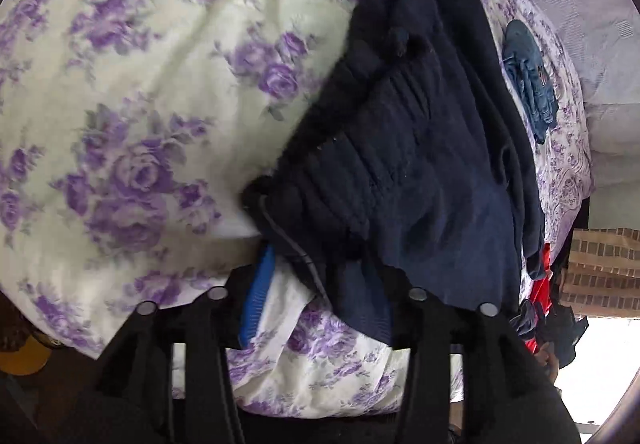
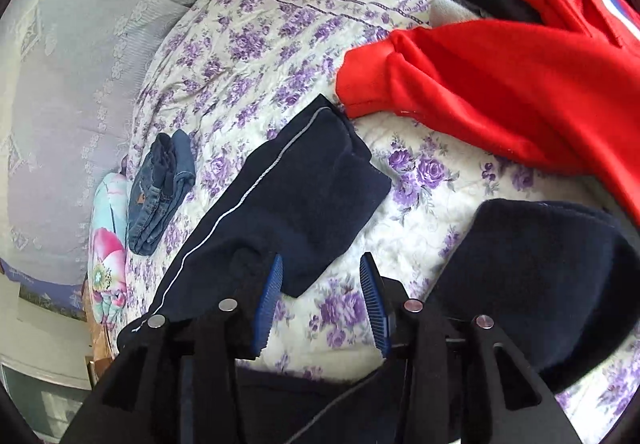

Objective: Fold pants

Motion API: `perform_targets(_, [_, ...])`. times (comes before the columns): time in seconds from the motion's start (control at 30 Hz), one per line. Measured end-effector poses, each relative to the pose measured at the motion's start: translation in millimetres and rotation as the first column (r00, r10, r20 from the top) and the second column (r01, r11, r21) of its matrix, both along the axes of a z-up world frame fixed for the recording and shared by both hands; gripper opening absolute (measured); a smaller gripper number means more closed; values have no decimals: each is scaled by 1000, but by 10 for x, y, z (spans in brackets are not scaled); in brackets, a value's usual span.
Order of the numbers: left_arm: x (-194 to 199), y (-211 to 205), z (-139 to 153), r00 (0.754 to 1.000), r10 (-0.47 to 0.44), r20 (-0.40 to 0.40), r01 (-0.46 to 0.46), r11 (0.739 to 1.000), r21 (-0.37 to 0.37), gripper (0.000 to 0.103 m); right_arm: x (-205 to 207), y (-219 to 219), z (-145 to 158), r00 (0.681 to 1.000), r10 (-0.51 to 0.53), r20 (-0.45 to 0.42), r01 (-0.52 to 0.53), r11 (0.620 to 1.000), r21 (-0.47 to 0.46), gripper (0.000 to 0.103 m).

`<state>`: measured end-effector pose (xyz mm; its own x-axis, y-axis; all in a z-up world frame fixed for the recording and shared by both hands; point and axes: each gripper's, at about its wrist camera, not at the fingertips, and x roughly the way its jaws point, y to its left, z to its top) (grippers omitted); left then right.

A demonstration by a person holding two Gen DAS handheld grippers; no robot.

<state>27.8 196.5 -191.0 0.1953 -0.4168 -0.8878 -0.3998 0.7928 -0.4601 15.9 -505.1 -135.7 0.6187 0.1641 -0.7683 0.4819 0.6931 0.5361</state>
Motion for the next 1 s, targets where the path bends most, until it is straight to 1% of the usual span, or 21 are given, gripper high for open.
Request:
perform_targets(0.03, [20,-25,-7,1000,11,17,-11,1000,8,56,-88,40,53,1000,16,-7,-16,1000,-13,46])
perform_targets(0.07, [60,-42,2,999,33,20,-32,999,-6,66,-178,69,91,1000,21,-18,-21,999,-25,50])
perform_targets(0.1, [89,-47,19,998,61,14,-61,998,-12,65,-263,80,113,1000,16,-27,-17,999,-29,52])
perform_targets(0.13, [129,-52,56,997,72,28,-72,997,-2,51,-351,77,122,999,3,-34,-4,1000,-23,54])
perform_targets(0.17, [185,-78,102,998,32,56,-32,999,6,32,-431,60,120,999,-16,-40,16,1000,-10,55])
perform_targets(0.2, [225,-98,149,998,1,66,-2,1000,25,32,-494,38,107,998,-37,-44,37,999,6,55])
perform_targets(0.27, [266,-96,246,996,-12,88,9,1000,28,29,-561,18,72,997,-59,-50,61,998,34,56])
perform_targets(0.4, [245,12,403,993,-14,120,13,1000,12,29,-483,77,52,993,-75,-86,78,997,22,56])
perform_targets(0.47, [235,170,449,992,10,129,-9,1000,-8,28,-352,137,98,994,-65,-85,63,998,-32,56])
perform_targets(0.53, [208,428,507,988,71,135,-72,997,-1,26,-183,172,184,995,-51,-88,38,989,-142,56])
perform_targets(0.6, [159,745,589,979,126,159,-135,990,49,26,-85,121,260,992,-64,-105,36,968,-248,56])
perform_targets(0.63, [145,867,597,979,129,155,-143,986,81,26,-107,58,293,992,-82,-100,54,965,-258,56])
perform_targets(0.67, [145,917,584,983,113,143,-127,987,94,26,-157,-10,306,992,-93,-91,70,970,-232,56])
perform_targets(0.7, [136,937,551,987,95,129,-107,990,89,26,-209,-56,295,991,-95,-90,76,978,-193,56])
perform_targets(0.73, [121,916,513,991,72,115,-83,992,94,27,-253,-70,259,992,-84,-89,70,985,-157,57])
perform_targets(0.77, [109,883,486,993,48,106,-61,991,119,27,-275,-34,207,993,-62,-100,48,989,-138,58])
perform_targets(0.8, [98,877,457,994,37,104,-51,989,136,28,-274,25,149,992,-39,-120,22,990,-141,58])
perform_targets(0.87, [92,942,385,994,63,91,-73,991,112,31,-232,123,20,988,-11,-154,-12,989,-145,59])
perform_targets(0.93, [111,1034,309,995,78,63,-83,994,77,34,-169,129,-113,985,-7,-173,-13,994,-112,59])
perform_targets(1.0, [150,952,261,997,64,53,-68,996,64,35,-38,132,-278,971,32,-239,-52,995,-81,60])
